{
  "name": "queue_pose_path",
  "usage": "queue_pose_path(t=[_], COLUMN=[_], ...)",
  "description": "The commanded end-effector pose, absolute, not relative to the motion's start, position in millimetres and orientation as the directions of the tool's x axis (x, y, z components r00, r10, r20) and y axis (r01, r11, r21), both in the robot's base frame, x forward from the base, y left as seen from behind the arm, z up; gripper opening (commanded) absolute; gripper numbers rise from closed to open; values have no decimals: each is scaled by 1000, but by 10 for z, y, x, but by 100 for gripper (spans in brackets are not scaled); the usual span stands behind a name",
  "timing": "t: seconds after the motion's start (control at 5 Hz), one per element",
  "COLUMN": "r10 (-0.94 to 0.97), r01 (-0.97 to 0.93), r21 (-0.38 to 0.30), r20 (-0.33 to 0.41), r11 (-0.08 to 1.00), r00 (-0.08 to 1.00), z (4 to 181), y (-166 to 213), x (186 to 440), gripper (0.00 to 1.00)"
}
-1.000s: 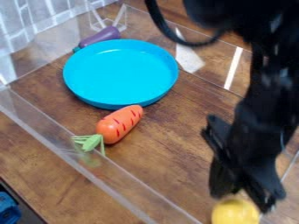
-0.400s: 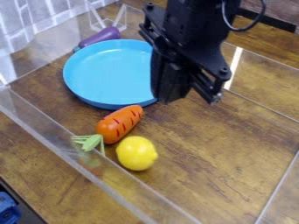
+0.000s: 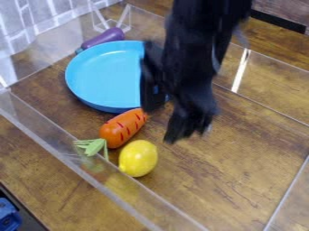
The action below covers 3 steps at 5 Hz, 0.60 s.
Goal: Put the lemon on the blue tray
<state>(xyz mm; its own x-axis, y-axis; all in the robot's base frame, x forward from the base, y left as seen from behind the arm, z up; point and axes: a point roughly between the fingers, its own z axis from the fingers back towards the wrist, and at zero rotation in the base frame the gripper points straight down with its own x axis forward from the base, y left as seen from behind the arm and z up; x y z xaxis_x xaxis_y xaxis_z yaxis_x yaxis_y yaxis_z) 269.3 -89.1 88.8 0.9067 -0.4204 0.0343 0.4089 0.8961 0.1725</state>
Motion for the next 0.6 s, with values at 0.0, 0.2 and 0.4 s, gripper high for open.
queue_pose_path(t=[0.0,0.2,0.4], r10=[-452,-522,-564], r01=[435,502,544], r21=[178,197,209], r20=[71,57,47], r11=[883,842,812], r00=[889,851,824], z=[621,583,561], y=[-841,-691,-568], x=[2776,2865,2908], gripper=[100,100,100])
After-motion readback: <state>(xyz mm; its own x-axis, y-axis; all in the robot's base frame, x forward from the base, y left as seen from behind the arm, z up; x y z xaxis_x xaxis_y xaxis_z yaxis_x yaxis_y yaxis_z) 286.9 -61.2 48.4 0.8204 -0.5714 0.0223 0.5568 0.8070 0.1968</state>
